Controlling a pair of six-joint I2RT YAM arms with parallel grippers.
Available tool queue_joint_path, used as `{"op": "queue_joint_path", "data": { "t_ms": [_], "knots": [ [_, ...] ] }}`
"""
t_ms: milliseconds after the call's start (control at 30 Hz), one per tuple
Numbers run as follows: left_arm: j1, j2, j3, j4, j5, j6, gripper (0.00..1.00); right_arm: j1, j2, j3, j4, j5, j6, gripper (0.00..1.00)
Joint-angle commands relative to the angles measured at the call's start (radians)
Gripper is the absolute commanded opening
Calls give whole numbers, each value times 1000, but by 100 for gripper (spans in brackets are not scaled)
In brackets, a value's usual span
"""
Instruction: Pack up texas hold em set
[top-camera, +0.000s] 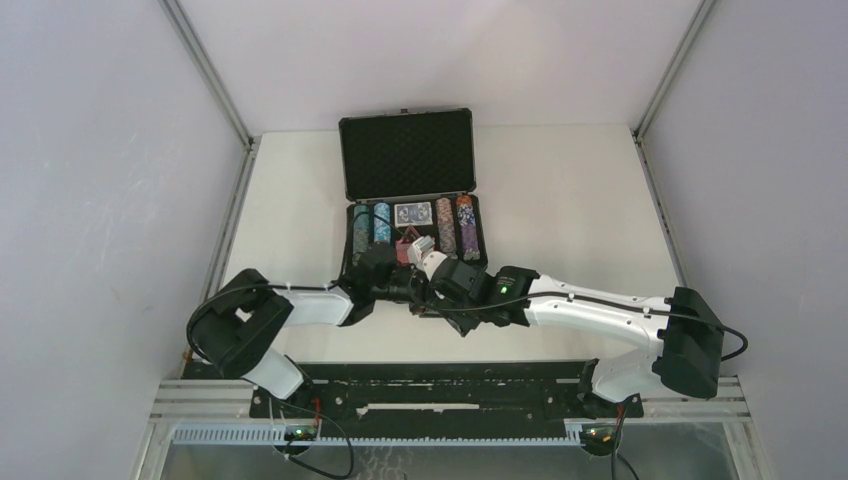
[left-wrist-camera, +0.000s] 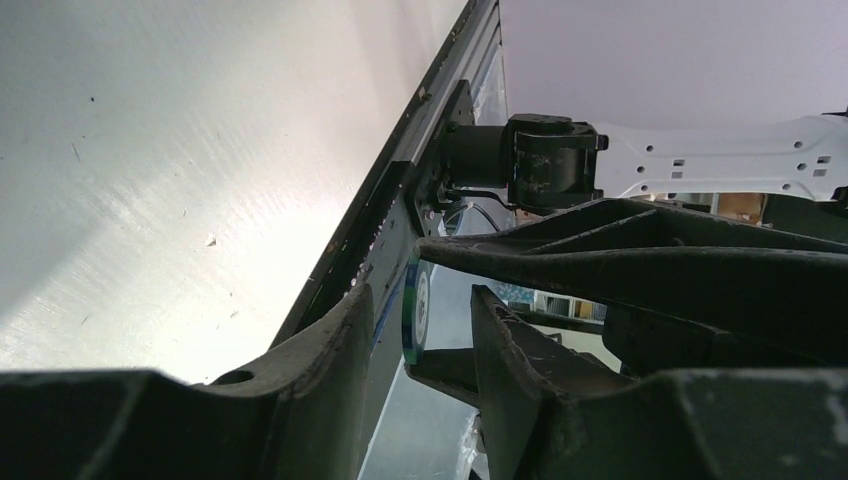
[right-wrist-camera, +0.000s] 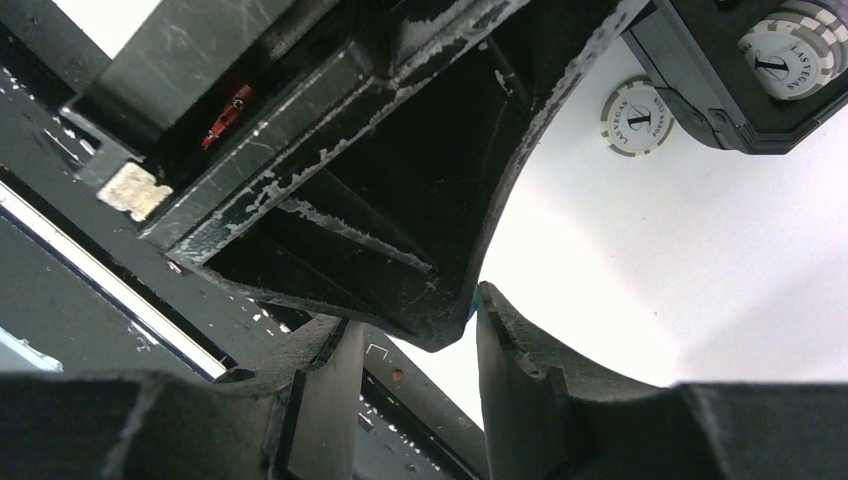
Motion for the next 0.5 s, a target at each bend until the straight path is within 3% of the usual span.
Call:
{"op": "queue_joint_path", "data": {
  "t_ms": [0, 167, 333, 467],
  "knots": [
    [-24, 13, 42, 27, 44, 19, 44, -11, -43, 10, 44, 15, -7, 43],
    [-34, 23, 51, 27, 52, 24, 41, -10, -42, 10, 42, 14, -5, 43],
    [-36, 24, 51, 27, 53, 25, 32, -10, -40, 9, 42, 12, -7, 43],
    [-36, 23, 50, 27, 51, 29, 5, -10, -41, 10, 42, 10, -5, 43]
  ]
}}
